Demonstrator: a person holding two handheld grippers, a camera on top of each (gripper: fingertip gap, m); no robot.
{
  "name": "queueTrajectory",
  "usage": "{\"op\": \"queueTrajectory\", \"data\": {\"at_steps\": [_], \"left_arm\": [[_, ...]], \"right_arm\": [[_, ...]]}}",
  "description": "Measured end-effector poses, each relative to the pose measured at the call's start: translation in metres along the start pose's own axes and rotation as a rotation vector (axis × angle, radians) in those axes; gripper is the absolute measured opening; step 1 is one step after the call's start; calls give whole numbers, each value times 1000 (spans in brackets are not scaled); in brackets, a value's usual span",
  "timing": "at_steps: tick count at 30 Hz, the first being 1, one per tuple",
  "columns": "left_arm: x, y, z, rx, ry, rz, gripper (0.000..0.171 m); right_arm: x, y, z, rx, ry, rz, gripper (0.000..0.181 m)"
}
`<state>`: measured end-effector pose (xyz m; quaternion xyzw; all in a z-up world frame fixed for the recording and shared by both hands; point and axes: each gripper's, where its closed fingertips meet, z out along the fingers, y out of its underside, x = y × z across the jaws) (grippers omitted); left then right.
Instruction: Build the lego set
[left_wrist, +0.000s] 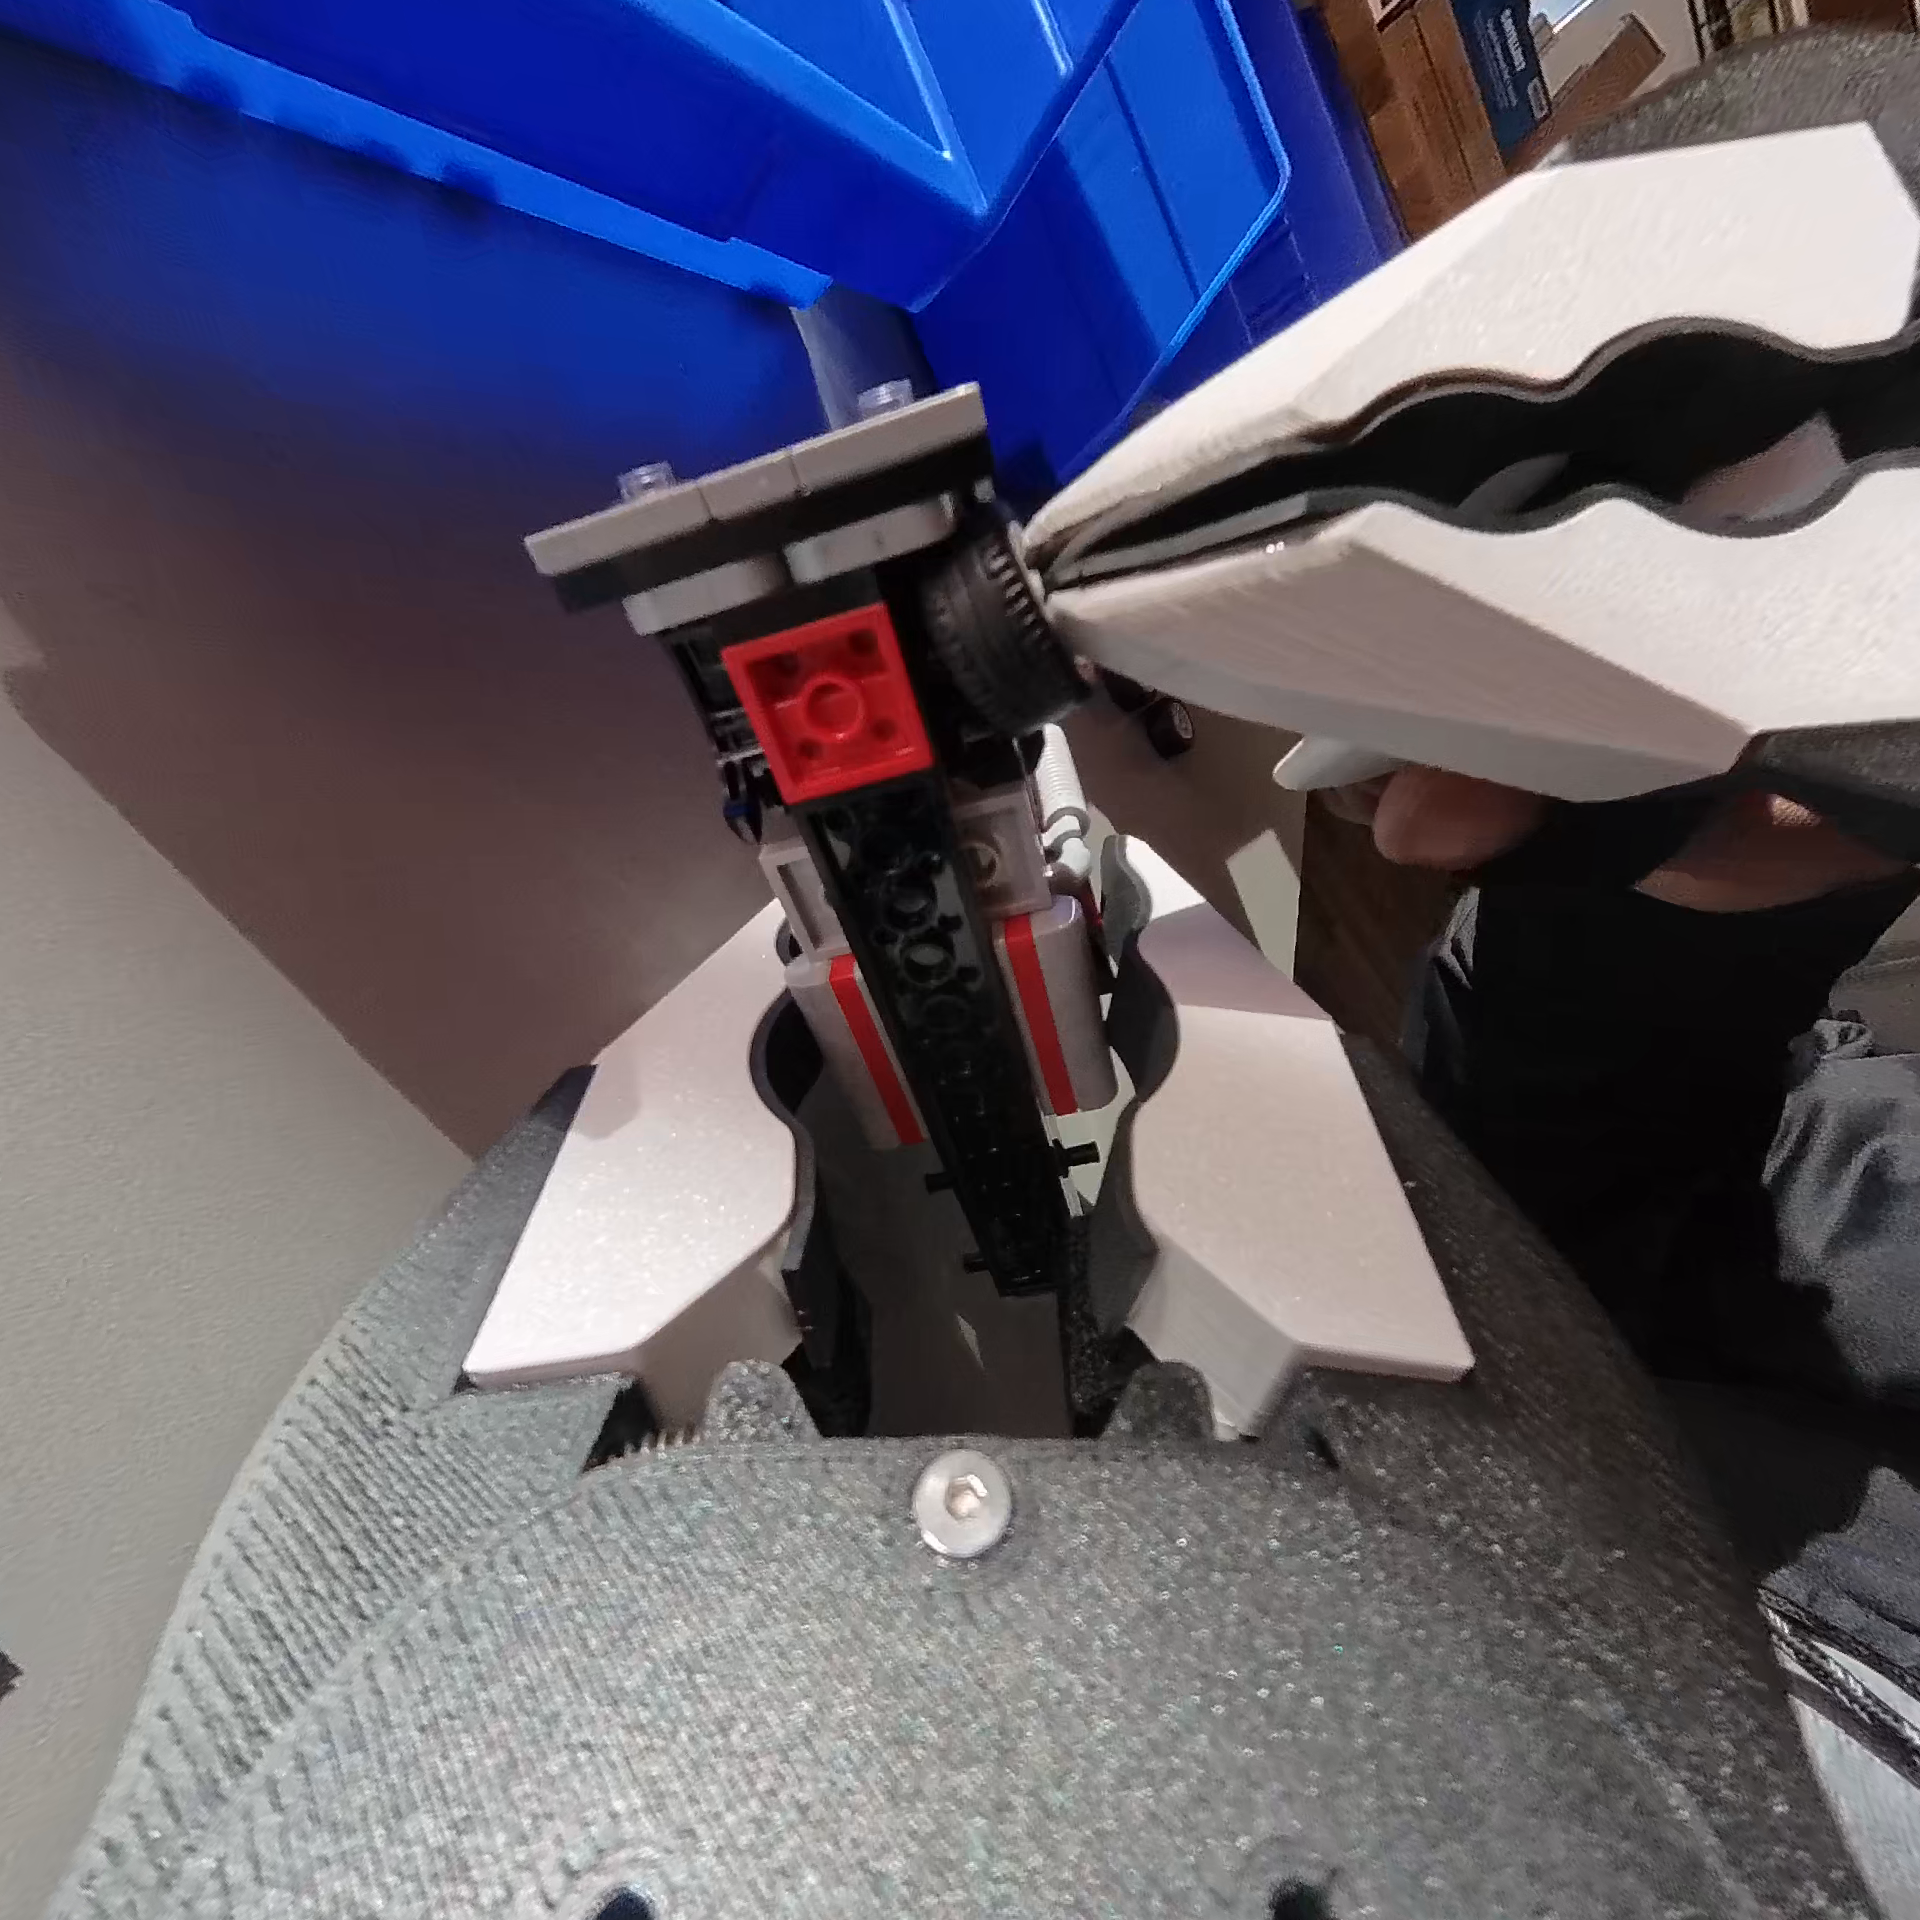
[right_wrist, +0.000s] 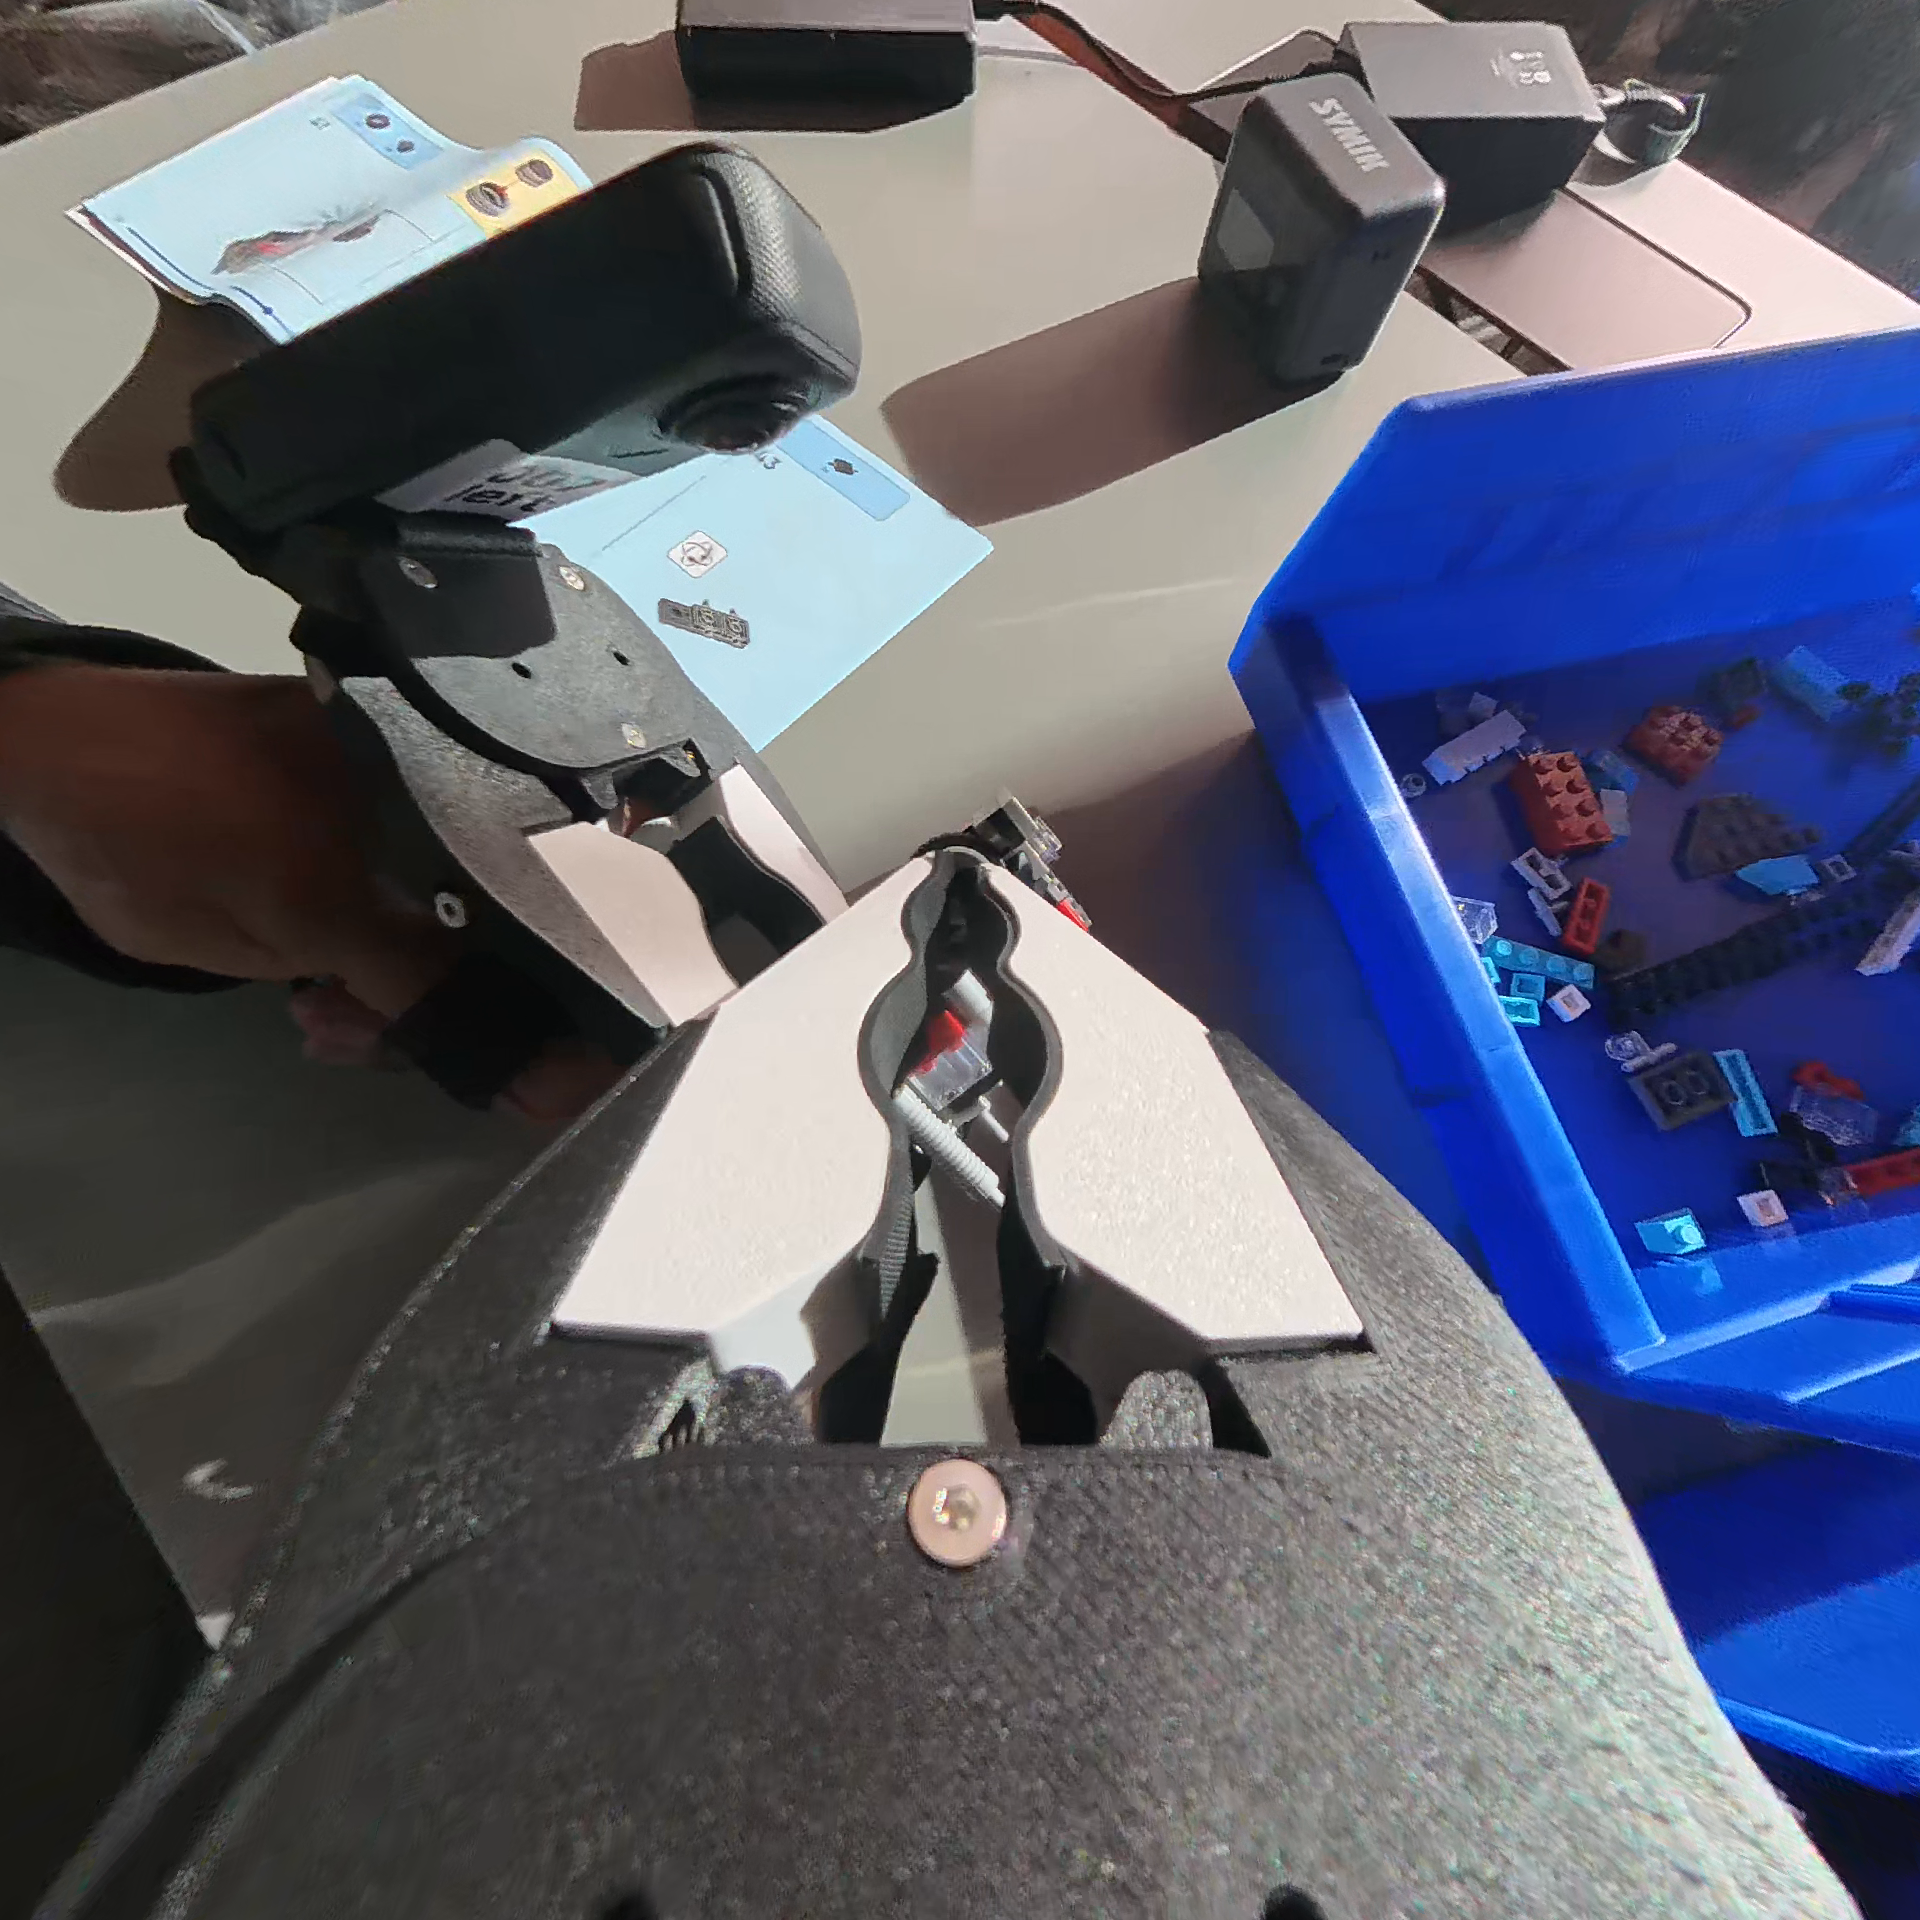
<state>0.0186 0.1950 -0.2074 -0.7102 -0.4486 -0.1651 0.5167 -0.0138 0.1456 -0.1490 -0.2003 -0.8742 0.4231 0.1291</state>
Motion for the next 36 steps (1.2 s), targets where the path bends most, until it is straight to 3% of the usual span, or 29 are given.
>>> {"op": "queueTrajectory", "data": {"at_steps": [15, 22, 30, 36], "left_arm": [[0, 0, 0, 4, -4, 2, 57], [0, -1, 0, 5, 2, -4, 57], [4, -11, -4, 55, 94, -83, 54], [11, -20, -8, 101, 184, -142, 54]], "right_arm": [[0, 0, 1, 56, 61, 139, 6], [-1, 1, 3, 42, 92, 93, 8], [6, -18, -22, 196, 86, 126, 9], [11, 3, -39, 193, 115, 165, 17]]}}
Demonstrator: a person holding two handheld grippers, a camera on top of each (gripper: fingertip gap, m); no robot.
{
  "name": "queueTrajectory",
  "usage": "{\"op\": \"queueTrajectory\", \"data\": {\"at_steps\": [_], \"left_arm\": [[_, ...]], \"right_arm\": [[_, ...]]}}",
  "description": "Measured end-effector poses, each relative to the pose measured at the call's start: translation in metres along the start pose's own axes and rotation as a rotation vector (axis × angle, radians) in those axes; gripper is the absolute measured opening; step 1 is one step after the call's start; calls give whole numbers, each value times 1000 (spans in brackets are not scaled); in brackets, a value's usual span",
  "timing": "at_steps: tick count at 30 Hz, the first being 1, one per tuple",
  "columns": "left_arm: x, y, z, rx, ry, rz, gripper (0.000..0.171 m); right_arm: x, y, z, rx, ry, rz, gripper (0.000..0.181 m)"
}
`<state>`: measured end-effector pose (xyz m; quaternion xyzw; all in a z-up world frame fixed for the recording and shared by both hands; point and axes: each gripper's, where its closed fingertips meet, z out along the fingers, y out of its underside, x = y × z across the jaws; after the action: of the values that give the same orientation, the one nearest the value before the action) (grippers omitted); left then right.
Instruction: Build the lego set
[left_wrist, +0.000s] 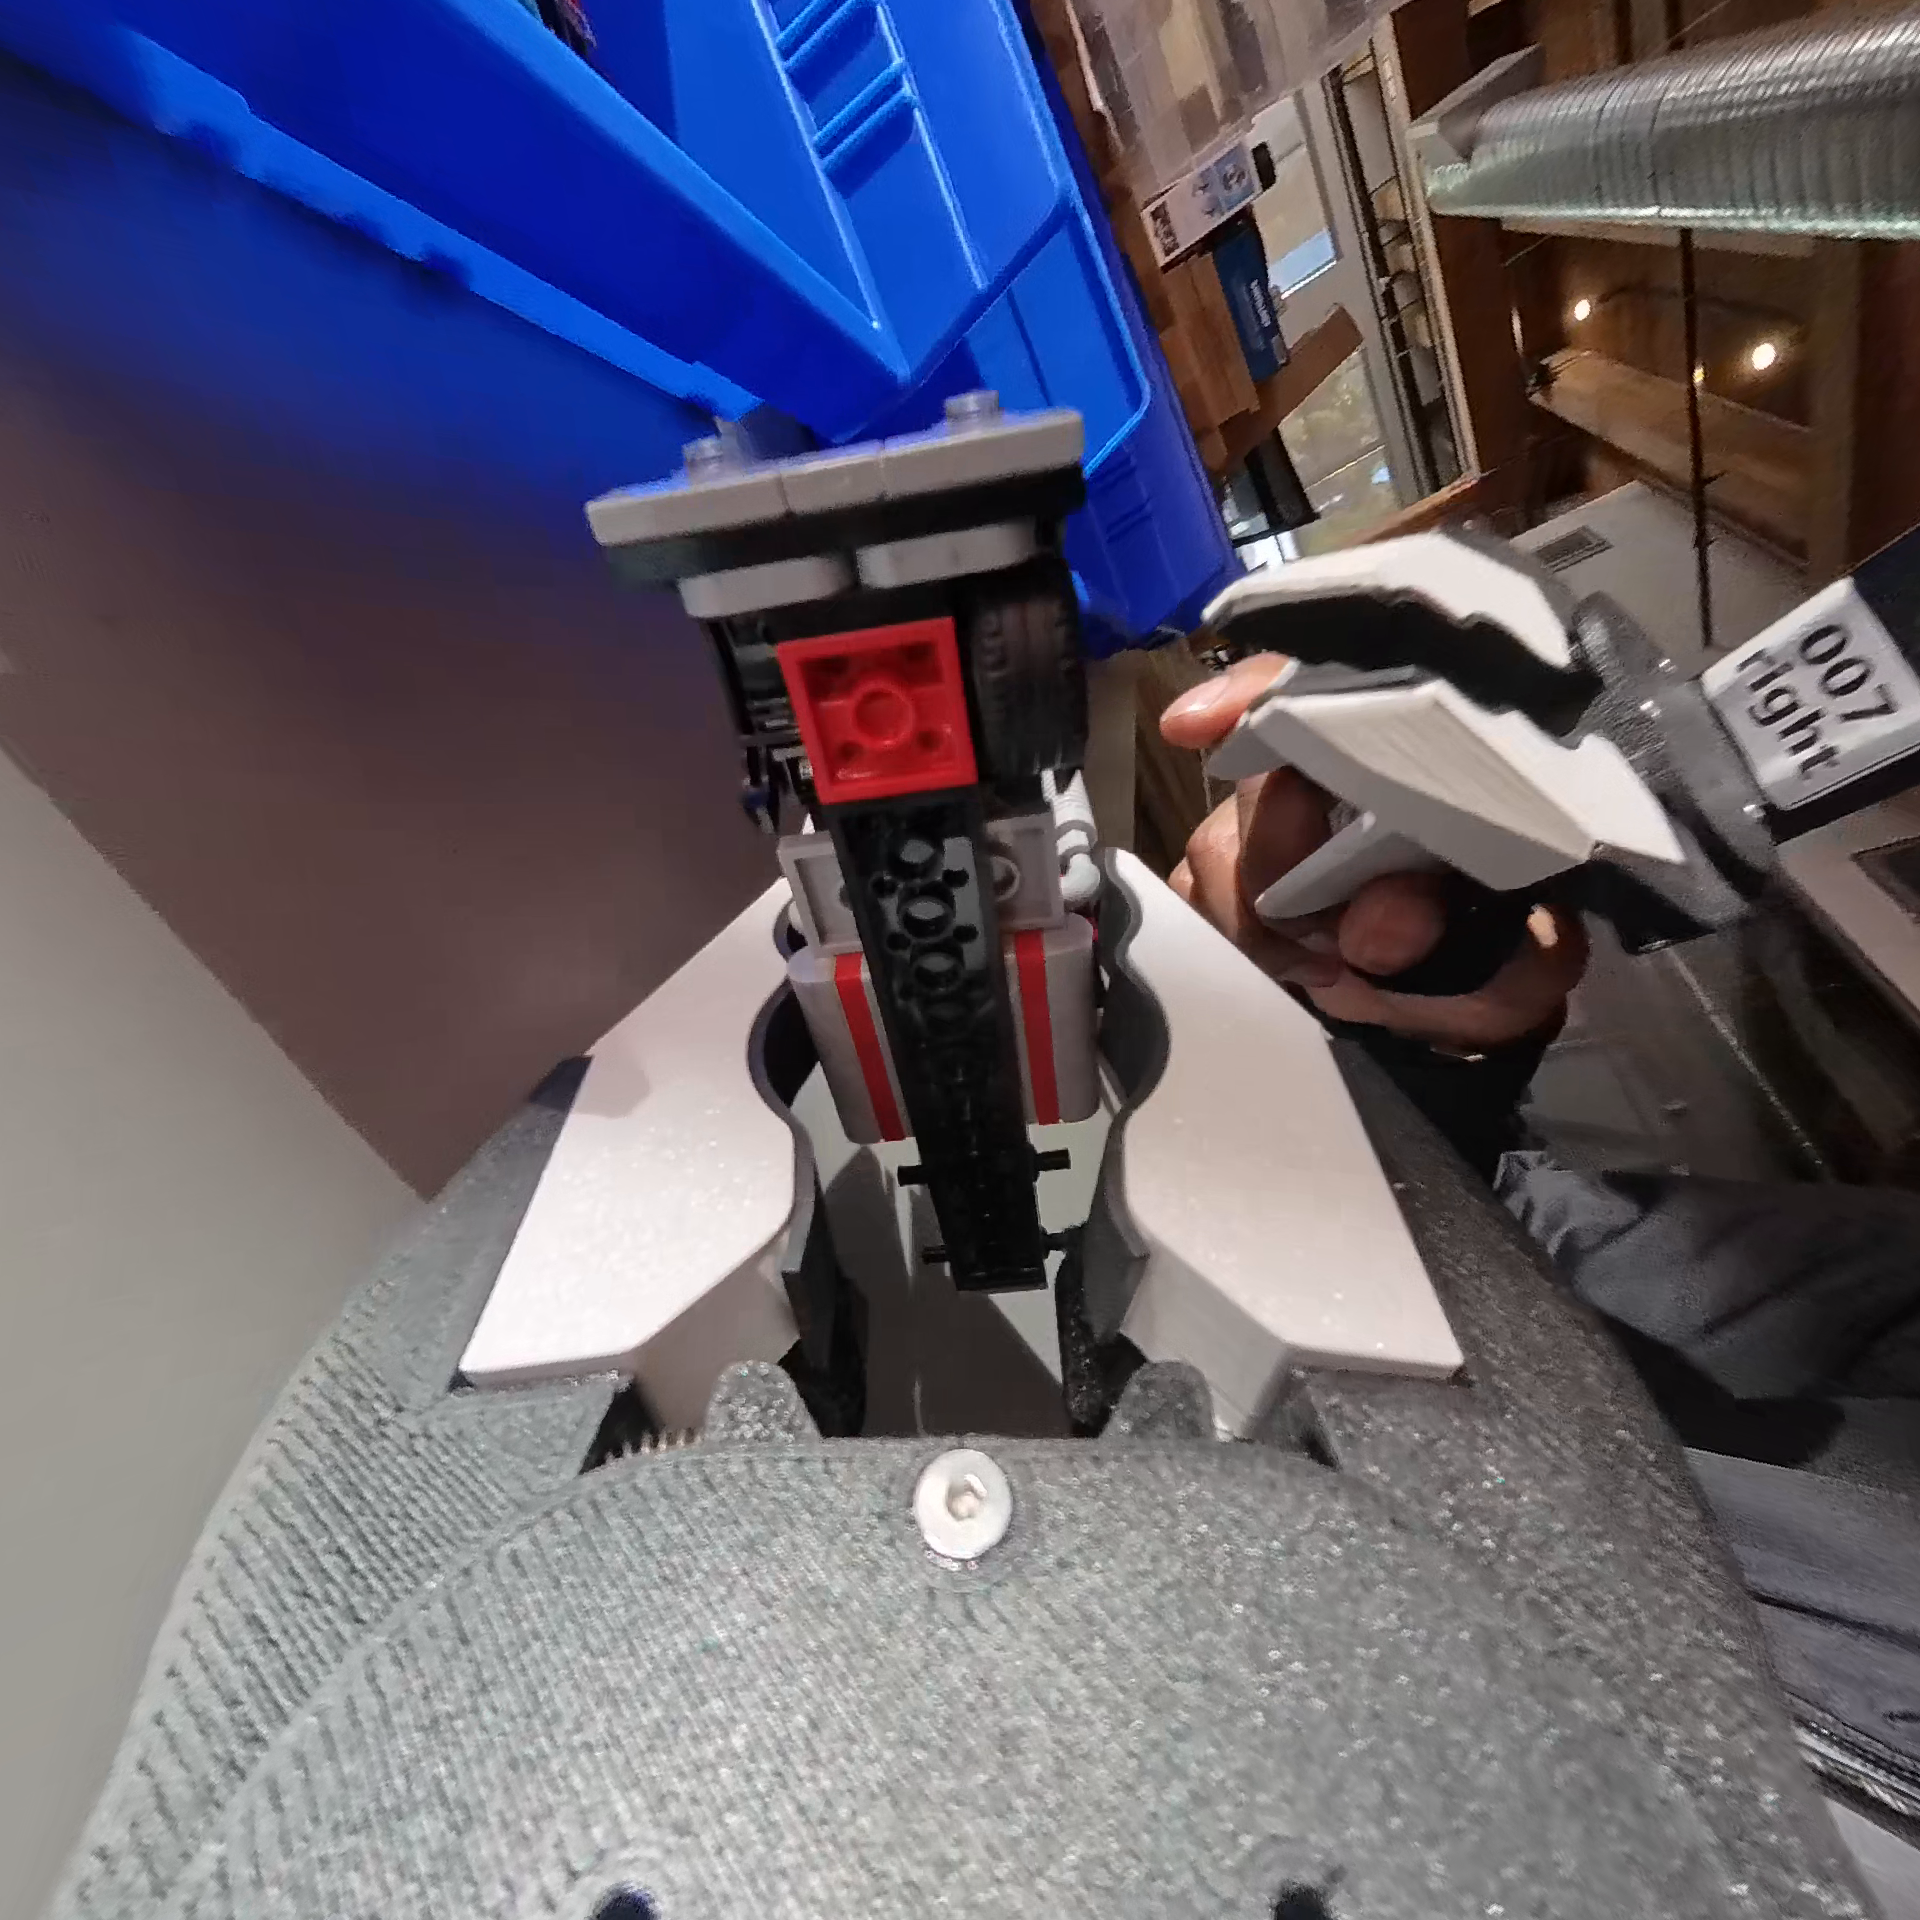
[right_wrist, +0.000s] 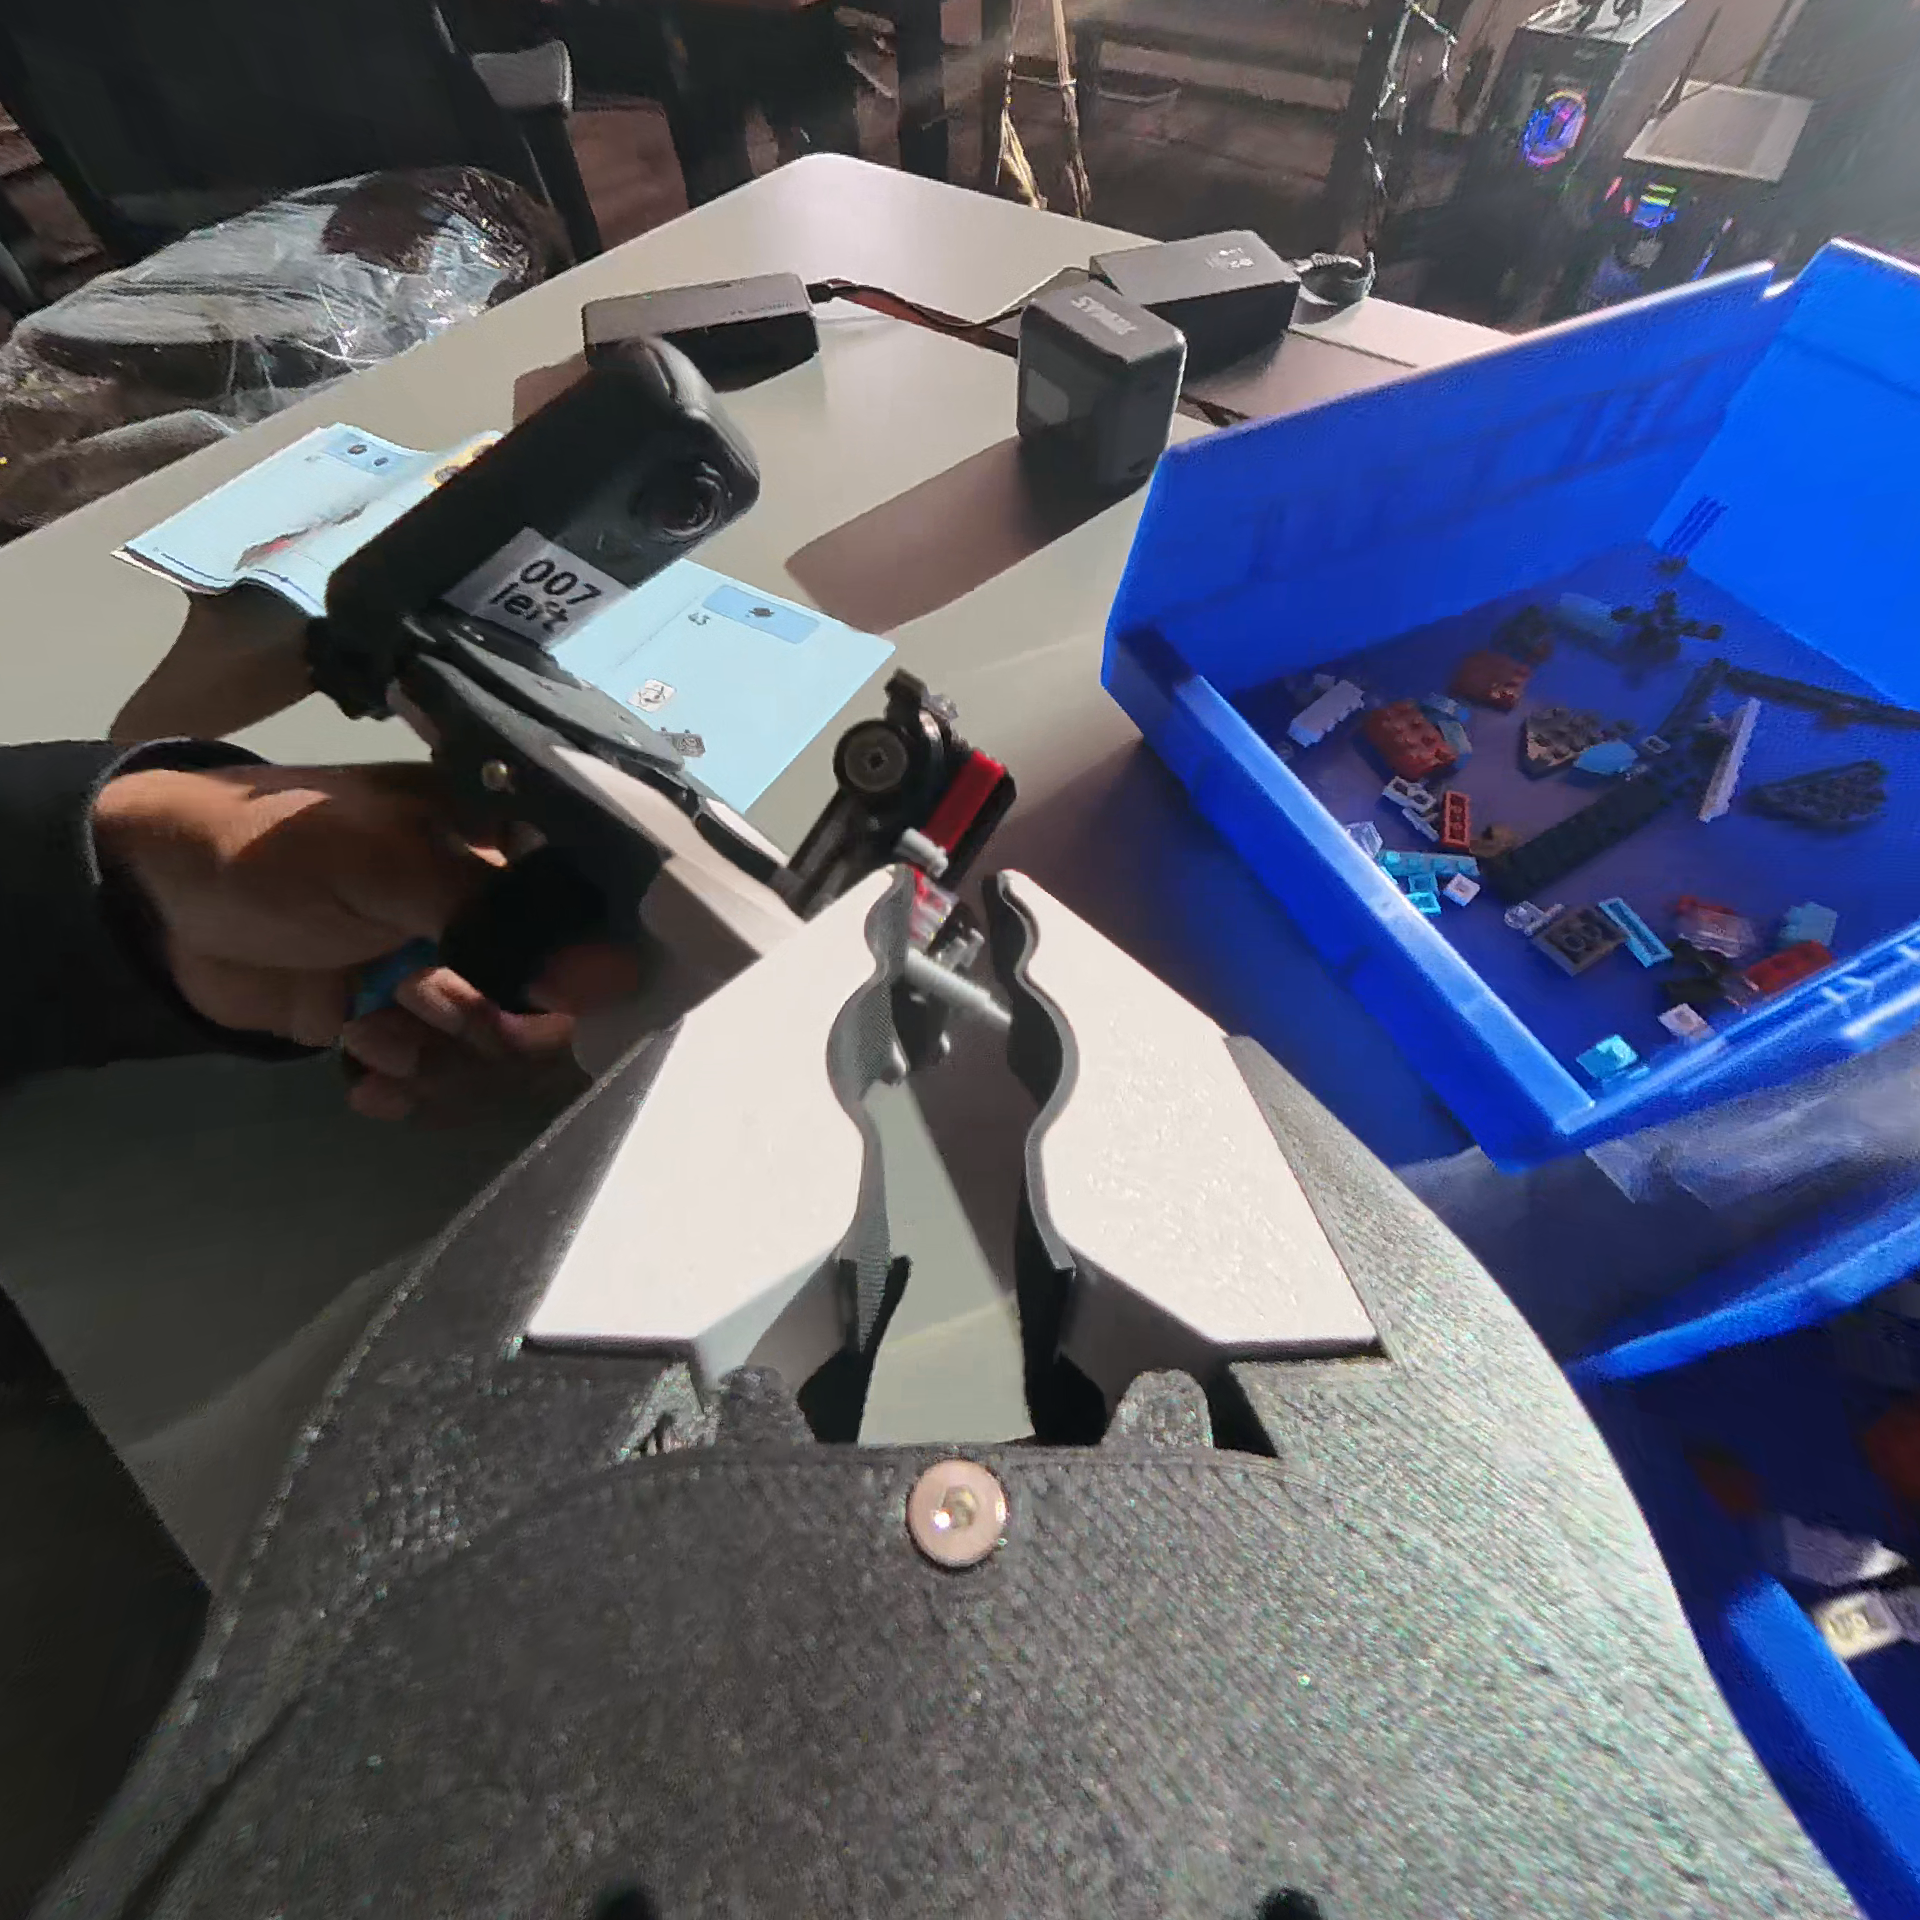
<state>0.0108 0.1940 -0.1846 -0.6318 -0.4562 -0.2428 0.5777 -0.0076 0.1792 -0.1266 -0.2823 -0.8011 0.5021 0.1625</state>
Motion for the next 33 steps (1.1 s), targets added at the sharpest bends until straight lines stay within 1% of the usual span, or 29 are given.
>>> {"op": "queueTrajectory", "data": {"at_steps": [4, 9, 14, 16, 18, 21, 24, 27, 29, 30, 32, 33], "left_arm": [[6, -7, -2, 42, 70, -53, 54], [12, -18, -7, 116, 136, -100, 54], [14, -27, -13, 177, 205, -173, 55], [16, -29, -14, 193, 234, -202, 55], [18, -29, -13, 204, 251, -212, 55], [20, -29, -13, 215, 259, -210, 55], [21, -31, -14, 237, 264, -212, 55], [22, -32, -15, 252, 273, -212, 55], [24, -31, -14, 250, 278, -211, 55], [23, -31, -13, 255, 275, -213, 56], [21, -35, -16, 277, 269, -211, 56], [22, -35, -16, 274, 268, -202, 56]], "right_arm": [[0, 11, -13, 20, 24, 28, 22], [-8, 25, -23, 68, 16, 134, 29], [-11, 46, -30, 19, 43, 116, 33], [-20, 47, -27, 36, 21, 135, 37], [-36, 46, -20, 49, -12, 137, 45], [-52, 41, -8, 86, 1, 97, 55], [-60, 36, 2, 111, 41, 29, 55], [-57, 37, 10, 98, 132, -50, 52], [-51, 35, 13, 105, 201, -87, 46], [-50, 33, 14, 112, 214, -105, 46], [-52, 31, 16, 133, 217, -126, 36], [-51, 31, 17, 138, 222, -134, 36]]}}
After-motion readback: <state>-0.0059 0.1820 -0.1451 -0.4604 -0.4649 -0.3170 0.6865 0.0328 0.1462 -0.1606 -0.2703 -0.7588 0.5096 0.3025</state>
